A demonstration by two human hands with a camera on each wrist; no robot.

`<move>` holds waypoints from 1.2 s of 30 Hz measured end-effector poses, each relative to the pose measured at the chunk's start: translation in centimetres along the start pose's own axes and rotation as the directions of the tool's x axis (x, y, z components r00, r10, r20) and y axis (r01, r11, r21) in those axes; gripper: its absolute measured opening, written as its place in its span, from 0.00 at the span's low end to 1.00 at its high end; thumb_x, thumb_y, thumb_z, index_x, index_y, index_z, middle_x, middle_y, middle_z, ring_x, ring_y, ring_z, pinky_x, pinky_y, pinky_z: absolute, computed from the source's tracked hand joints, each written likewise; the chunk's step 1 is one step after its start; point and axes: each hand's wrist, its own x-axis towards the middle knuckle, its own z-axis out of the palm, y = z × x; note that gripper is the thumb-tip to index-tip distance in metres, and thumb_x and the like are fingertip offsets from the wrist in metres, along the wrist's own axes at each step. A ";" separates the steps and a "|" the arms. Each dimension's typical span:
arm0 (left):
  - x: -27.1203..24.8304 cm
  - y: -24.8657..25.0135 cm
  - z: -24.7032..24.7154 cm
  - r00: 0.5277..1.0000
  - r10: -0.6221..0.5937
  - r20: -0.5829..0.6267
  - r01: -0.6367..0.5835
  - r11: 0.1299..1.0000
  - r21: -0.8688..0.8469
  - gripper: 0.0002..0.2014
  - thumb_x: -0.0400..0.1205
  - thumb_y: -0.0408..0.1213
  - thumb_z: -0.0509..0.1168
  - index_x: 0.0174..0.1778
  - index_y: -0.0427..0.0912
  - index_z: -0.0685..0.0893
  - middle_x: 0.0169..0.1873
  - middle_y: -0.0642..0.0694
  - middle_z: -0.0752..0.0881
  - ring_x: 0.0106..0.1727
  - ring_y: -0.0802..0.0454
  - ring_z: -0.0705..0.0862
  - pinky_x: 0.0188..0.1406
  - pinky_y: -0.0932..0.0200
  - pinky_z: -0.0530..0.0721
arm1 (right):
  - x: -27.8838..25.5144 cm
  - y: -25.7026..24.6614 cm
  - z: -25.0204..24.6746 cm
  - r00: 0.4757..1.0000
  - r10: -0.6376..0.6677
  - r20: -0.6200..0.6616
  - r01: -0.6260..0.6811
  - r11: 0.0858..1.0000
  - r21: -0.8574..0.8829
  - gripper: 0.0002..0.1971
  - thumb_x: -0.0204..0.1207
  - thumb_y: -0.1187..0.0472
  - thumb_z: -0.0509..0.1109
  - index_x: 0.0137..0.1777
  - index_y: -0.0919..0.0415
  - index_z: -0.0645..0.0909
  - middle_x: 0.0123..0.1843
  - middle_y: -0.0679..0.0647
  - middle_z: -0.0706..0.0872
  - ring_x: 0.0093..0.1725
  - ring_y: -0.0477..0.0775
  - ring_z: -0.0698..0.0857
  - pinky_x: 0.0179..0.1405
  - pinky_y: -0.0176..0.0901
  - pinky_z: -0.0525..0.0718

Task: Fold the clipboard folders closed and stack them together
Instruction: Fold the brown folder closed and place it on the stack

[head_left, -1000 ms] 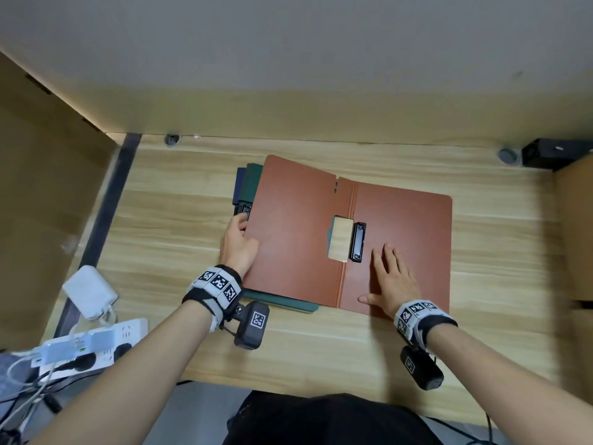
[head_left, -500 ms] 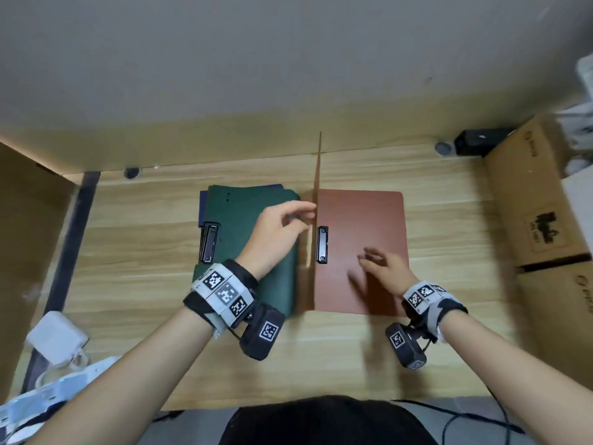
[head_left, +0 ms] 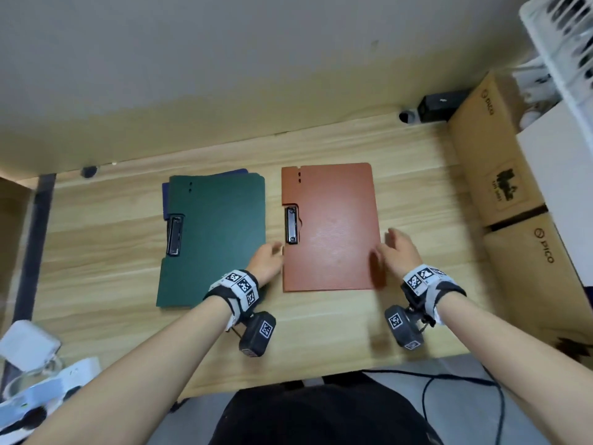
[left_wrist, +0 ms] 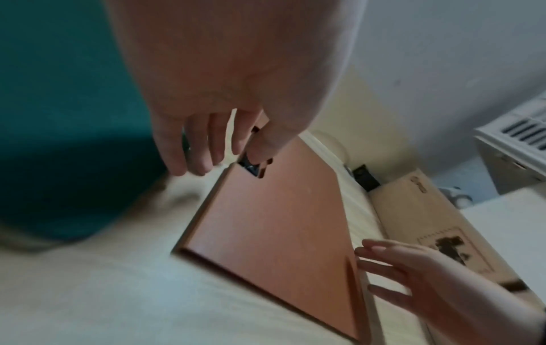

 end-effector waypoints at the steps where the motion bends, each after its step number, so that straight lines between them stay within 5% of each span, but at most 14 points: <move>1: -0.2 -0.4 0.3 0.999 -0.040 0.005 0.040 0.998 -0.053 0.24 0.85 0.27 0.58 0.79 0.35 0.70 0.77 0.40 0.75 0.78 0.43 0.73 0.78 0.52 0.68 | 0.4 0.5 0.7 0.999 -0.034 0.001 0.034 0.999 -0.039 0.25 0.70 0.49 0.63 0.66 0.59 0.76 0.66 0.63 0.82 0.61 0.63 0.83 0.65 0.57 0.81; 3: -0.4 -1.0 1.0 0.994 -0.110 0.011 0.110 0.978 -0.178 0.26 0.84 0.25 0.59 0.80 0.35 0.68 0.74 0.40 0.77 0.73 0.46 0.76 0.73 0.56 0.71 | 0.7 0.5 1.8 0.998 -0.069 -0.011 0.068 0.993 -0.094 0.22 0.67 0.49 0.61 0.59 0.58 0.78 0.59 0.63 0.83 0.56 0.64 0.84 0.59 0.57 0.83; 6: -0.2 -1.5 1.6 0.981 -0.192 0.004 0.180 0.913 -0.366 0.29 0.80 0.26 0.63 0.80 0.35 0.67 0.70 0.41 0.78 0.66 0.49 0.78 0.70 0.54 0.76 | 0.4 -0.4 2.5 0.994 -0.099 -0.053 0.088 0.981 -0.173 0.20 0.74 0.59 0.65 0.66 0.63 0.76 0.62 0.66 0.78 0.60 0.68 0.80 0.64 0.55 0.78; 10: -0.3 -1.2 1.6 0.967 -0.253 -0.035 0.189 0.802 -0.567 0.04 0.79 0.33 0.68 0.47 0.42 0.81 0.45 0.42 0.85 0.43 0.51 0.81 0.47 0.55 0.79 | 0.5 -0.7 2.9 0.995 -0.063 -0.074 0.049 0.983 -0.179 0.21 0.75 0.58 0.65 0.67 0.63 0.75 0.64 0.66 0.76 0.61 0.69 0.79 0.64 0.53 0.76; 11: -0.3 -1.0 1.5 0.973 -0.228 -0.043 0.160 0.795 -0.585 0.04 0.79 0.36 0.68 0.46 0.41 0.81 0.42 0.43 0.85 0.41 0.50 0.82 0.44 0.56 0.78 | 0.3 -0.9 3.0 0.997 -0.056 -0.062 0.044 0.984 -0.172 0.22 0.75 0.57 0.65 0.69 0.62 0.74 0.65 0.64 0.76 0.62 0.68 0.79 0.65 0.52 0.75; 16: -0.8 -1.1 0.3 0.985 -0.113 -0.130 0.008 0.786 -0.619 0.09 0.81 0.30 0.67 0.54 0.46 0.79 0.54 0.42 0.88 0.58 0.42 0.87 0.64 0.42 0.84 | -0.7 -2.1 4.7 0.993 -0.117 0.022 0.119 0.972 -0.201 0.26 0.77 0.57 0.64 0.76 0.60 0.69 0.67 0.60 0.73 0.66 0.64 0.77 0.69 0.51 0.73; 21: -1.7 -6.1 -3.6 0.972 -0.110 -0.207 -0.050 0.765 -0.643 0.15 0.82 0.32 0.67 0.65 0.41 0.80 0.57 0.45 0.90 0.59 0.45 0.88 0.65 0.38 0.84 | -1.6 -5.5 8.2 0.985 -0.172 0.030 0.173 0.983 -0.065 0.32 0.80 0.50 0.67 0.80 0.61 0.64 0.74 0.60 0.75 0.72 0.61 0.77 0.73 0.55 0.74; 24: -2.5 -10.4 -6.8 0.965 -0.126 -0.229 -0.055 0.758 -0.650 0.14 0.83 0.30 0.67 0.64 0.41 0.81 0.58 0.45 0.90 0.59 0.45 0.88 0.65 0.39 0.84 | -2.0 -8.7 11.2 0.984 -0.166 0.063 0.165 0.986 0.027 0.33 0.78 0.49 0.71 0.79 0.58 0.66 0.61 0.55 0.82 0.63 0.59 0.83 0.64 0.52 0.79; 29: -2.8 -16.7 -11.9 0.946 -0.120 -0.301 -0.055 0.855 -0.516 0.16 0.82 0.32 0.69 0.66 0.42 0.82 0.61 0.47 0.87 0.63 0.49 0.85 0.68 0.50 0.82 | -3.0 -12.7 17.1 0.978 -0.170 0.122 0.178 0.983 -0.056 0.29 0.74 0.47 0.75 0.71 0.59 0.71 0.51 0.51 0.83 0.54 0.56 0.85 0.57 0.52 0.83; 32: -2.8 -19.7 -13.7 0.904 -0.029 -0.426 -0.036 0.989 -0.143 0.19 0.80 0.43 0.68 0.68 0.46 0.81 0.60 0.49 0.85 0.60 0.49 0.84 0.63 0.47 0.84 | -3.6 -14.0 19.6 0.980 -0.148 0.136 0.162 0.982 -0.096 0.29 0.73 0.46 0.76 0.67 0.58 0.72 0.50 0.51 0.84 0.52 0.55 0.84 0.53 0.48 0.81; 36: -2.8 -21.9 -15.3 0.896 0.105 -0.432 -0.048 0.989 0.140 0.19 0.81 0.47 0.62 0.67 0.46 0.81 0.62 0.50 0.81 0.59 0.50 0.82 0.61 0.45 0.84 | -3.9 -15.1 20.9 0.984 -0.141 0.107 0.152 0.983 -0.104 0.25 0.71 0.48 0.78 0.61 0.57 0.73 0.47 0.49 0.84 0.47 0.53 0.84 0.47 0.45 0.79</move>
